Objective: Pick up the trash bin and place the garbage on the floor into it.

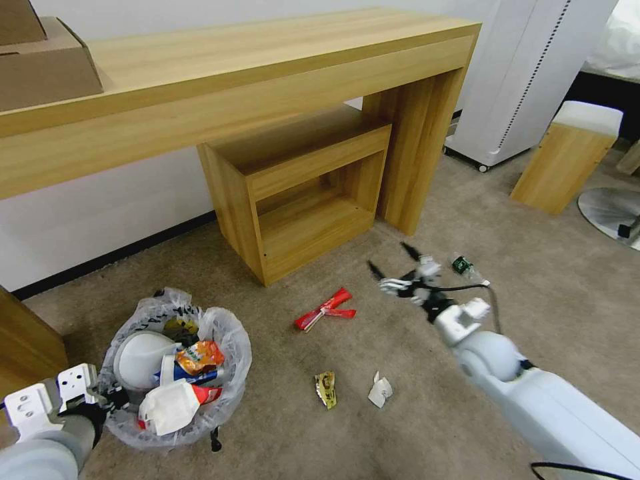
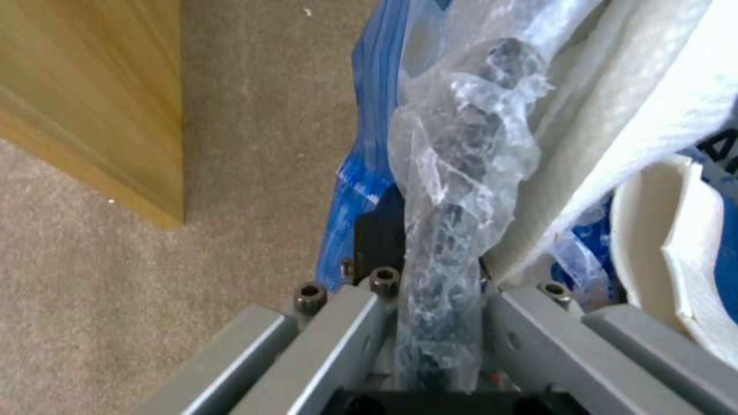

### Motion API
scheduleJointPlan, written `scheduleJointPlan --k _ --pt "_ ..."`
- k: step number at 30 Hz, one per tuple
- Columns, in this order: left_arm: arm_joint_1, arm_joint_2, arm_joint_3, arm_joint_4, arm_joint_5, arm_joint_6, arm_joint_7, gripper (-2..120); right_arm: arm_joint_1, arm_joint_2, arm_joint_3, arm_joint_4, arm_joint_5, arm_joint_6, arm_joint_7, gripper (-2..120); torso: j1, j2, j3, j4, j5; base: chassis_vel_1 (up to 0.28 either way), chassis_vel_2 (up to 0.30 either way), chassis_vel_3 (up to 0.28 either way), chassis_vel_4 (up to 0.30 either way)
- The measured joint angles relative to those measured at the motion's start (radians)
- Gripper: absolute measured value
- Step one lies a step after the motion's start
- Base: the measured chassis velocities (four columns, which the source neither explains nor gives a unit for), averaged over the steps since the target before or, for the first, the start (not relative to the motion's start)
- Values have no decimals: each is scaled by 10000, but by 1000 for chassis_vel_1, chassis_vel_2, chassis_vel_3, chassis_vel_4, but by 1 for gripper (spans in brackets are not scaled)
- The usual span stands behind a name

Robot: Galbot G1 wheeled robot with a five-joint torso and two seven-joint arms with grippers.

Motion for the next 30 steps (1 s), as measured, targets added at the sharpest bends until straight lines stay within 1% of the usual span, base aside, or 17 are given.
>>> scheduleJointPlan --k 2,3,4,5,6,8,9,10,11,12,14,20,21,23,27,30 --pt "-59 -107 92 140 118 -18 1 0 540 362 -729 -99 951 -1355 1170 100 1 0 1 2 -3 0 0 0 0" --pt "-59 -107 92 140 118 -18 1 0 540 362 -729 -99 951 -1355 1170 100 1 0 1 2 -3 0 0 0 0" --pt "-66 -144 123 174 175 -20 9 0 620 471 -866 -94 1187 -1890 1583 100 1 0 1 3 -1 0 0 0 0" --pt "-63 -246 192 254 303 -21 24 0 689 647 -1027 58 1827 -3505 2748 100 1 0 0 2 0 0 0 0 0" --pt "-58 -282 220 282 353 -21 38 0 688 699 -1073 206 2241 -4286 3406 100 0 0 1 1 -1 0 0 0 0" --pt "-58 -282 220 282 353 -21 38 0 688 699 -1073 206 2241 -4286 3406 100 0 0 1 1 -1 0 0 0 0" --pt "-33 -412 309 424 627 -21 134 0 616 792 -1230 611 3972 -6360 5368 100 0 0 0 -2 0 0 0 0 0" --pt "-35 -491 346 489 734 -21 168 0 528 767 -1248 632 4125 -6849 5531 100 0 0 0 -1 1 0 0 0 0" --pt "-36 -540 388 529 837 -20 205 0 470 739 -1260 632 4181 -7126 5583 100 0 0 0 -2 -1 0 0 0 0" --pt "-36 -540 388 529 837 -20 205 0 470 739 -1260 632 4181 -7126 5583 100 0 0 0 -2 -1 0 0 0 0" --pt "-50 -613 485 624 1060 -15 311 0 407 681 -1294 605 4323 -7546 5578 100 0 0 0 -3 0 0 0 0 0" --pt "-189 -649 625 773 1231 0 372 0 389 703 -1375 479 4288 -8287 4875 100 0 1 0 -2 0 0 0 0 0" --pt "-189 -649 625 773 1231 0 372 0 389 703 -1375 479 4288 -8287 4875 100 0 1 0 -2 0 0 0 0 0" --pt "-237 -658 677 817 1284 4 372 0 393 744 -1576 294 3972 -8338 4479 100 0 0 0 -1 1 0 0 0 0" --pt "-238 -710 732 843 1375 10 375 0 412 787 -1727 98 3724 -8319 4244 100 0 0 0 -1 -1 0 0 0 0" --pt "-211 -828 800 873 1553 21 410 0 343 1019 -1960 -328 3228 -8174 3828 100 -1 0 0 0 -1 0 0 0 0"
